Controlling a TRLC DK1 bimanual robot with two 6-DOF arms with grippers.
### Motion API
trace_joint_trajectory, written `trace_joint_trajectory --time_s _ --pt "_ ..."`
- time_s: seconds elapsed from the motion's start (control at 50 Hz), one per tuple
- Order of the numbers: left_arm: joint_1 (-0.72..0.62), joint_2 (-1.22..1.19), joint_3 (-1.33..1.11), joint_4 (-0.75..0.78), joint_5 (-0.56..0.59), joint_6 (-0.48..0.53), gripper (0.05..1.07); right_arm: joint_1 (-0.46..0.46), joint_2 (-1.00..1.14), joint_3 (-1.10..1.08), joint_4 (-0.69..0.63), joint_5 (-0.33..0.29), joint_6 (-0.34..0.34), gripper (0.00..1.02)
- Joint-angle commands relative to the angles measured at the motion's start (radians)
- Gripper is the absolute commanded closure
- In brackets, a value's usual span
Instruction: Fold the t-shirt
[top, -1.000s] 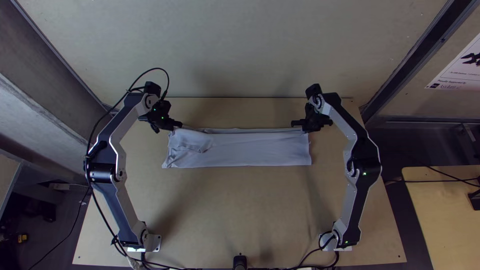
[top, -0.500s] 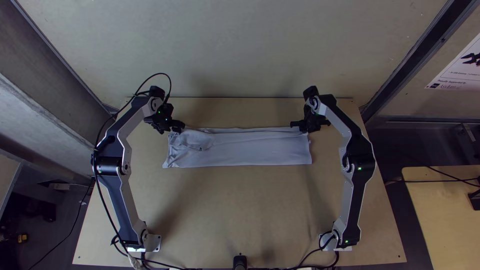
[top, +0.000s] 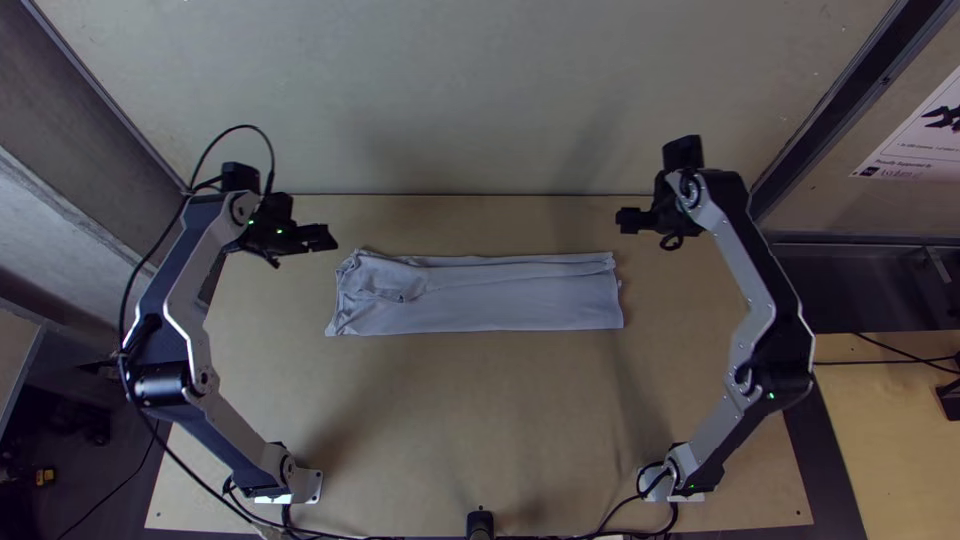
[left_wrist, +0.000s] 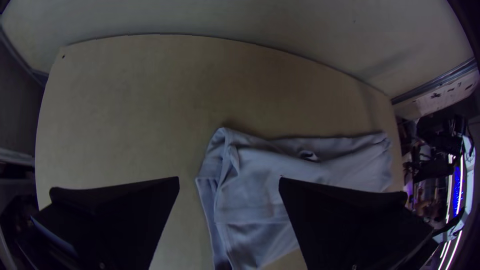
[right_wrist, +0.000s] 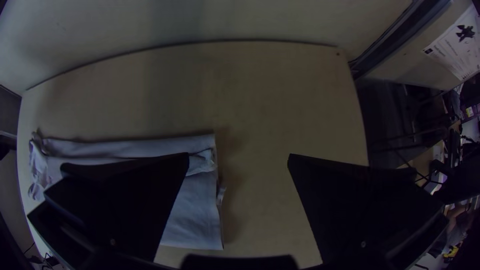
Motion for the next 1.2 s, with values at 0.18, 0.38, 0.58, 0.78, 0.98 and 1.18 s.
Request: trace_joint_trajectory --time_s 0.18,0.38,0.58,0.78,0.98,1.18 --pt "0.139 -0.110 -0.222 -0.022 0.199 0.027 0.09 -0.055 -0.172 -0.058 -0.022 0.009 0.040 0.03" --pt "0.228 -0.110 -0.328 -0.025 0.335 0.088 0.09 -0.062 -0.290 -0.141 -0.051 -0.002 0.081 0.03" --pt "0.258 -0.037 -0.351 0.008 0.383 0.087 0.09 -0.072 -0.392 -0.208 -0.050 -0.014 0.107 0.03" --pt "0.263 0.028 -0.383 0.052 0.411 0.091 0.09 -0.099 -0.454 -0.218 -0.050 -0.034 0.132 0.03" --pt "0.248 0.072 -0.406 0.084 0.414 0.073 0.09 -0.112 -0.491 -0.245 -0.050 -0.049 0.143 0.03" --pt "0.179 0.092 -0.440 0.141 0.420 0.016 0.09 -0.102 -0.502 -0.270 -0.050 -0.051 0.163 0.03"
